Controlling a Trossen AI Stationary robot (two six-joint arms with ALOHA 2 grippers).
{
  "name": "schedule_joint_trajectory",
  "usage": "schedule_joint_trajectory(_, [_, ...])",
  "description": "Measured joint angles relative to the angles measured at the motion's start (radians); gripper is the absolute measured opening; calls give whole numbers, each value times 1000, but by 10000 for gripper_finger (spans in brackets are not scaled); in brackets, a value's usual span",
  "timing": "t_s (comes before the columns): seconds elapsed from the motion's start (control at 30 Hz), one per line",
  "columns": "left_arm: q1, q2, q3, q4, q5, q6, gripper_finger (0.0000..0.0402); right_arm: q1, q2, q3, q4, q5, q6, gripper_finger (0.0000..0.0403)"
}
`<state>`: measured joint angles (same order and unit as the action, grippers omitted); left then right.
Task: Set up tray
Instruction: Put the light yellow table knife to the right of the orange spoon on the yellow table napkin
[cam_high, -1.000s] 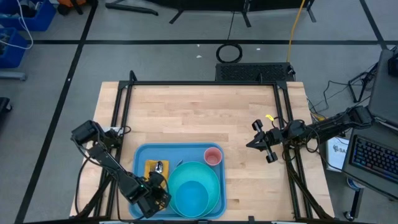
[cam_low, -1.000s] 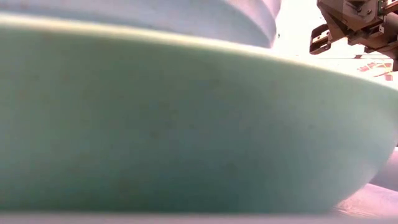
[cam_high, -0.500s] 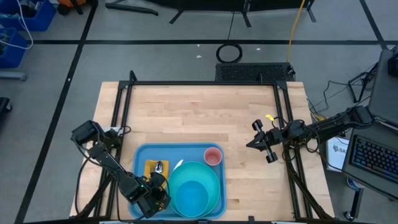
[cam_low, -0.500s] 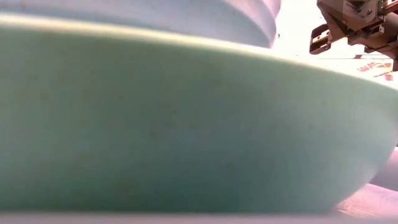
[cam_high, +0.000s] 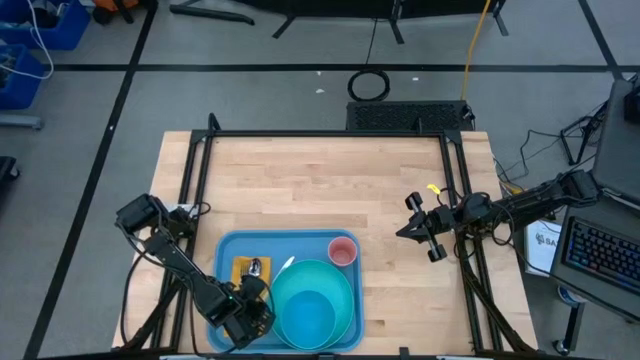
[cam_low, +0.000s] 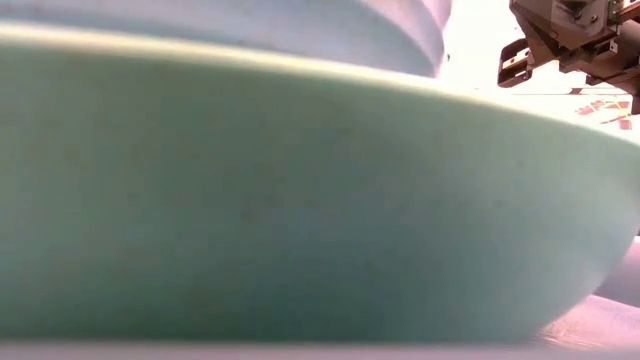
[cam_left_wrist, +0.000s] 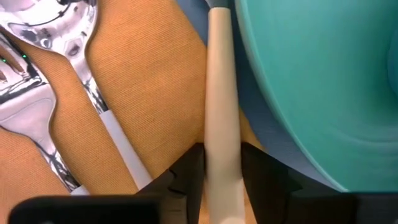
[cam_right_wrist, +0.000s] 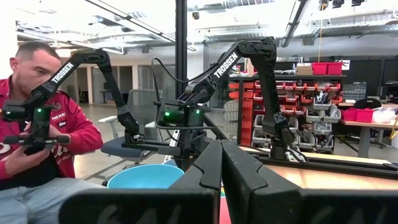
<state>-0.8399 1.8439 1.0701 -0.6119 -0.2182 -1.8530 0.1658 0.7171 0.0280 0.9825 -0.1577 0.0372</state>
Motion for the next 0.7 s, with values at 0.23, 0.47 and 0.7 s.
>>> schedule_joint_trajectory(0.23, [-2, 1, -1, -7, -9, -30, 92, 0, 0, 0, 0, 0, 0, 0])
schedule_joint_trajectory(0.47, [-5, 2, -2, -10, -18, -46, 90, 0, 0, 0, 0, 0, 0, 0])
schedule_joint_trajectory(0.7, [-7, 3, -2, -10, -37, -64, 89, 0, 0, 0, 0, 0, 0, 0])
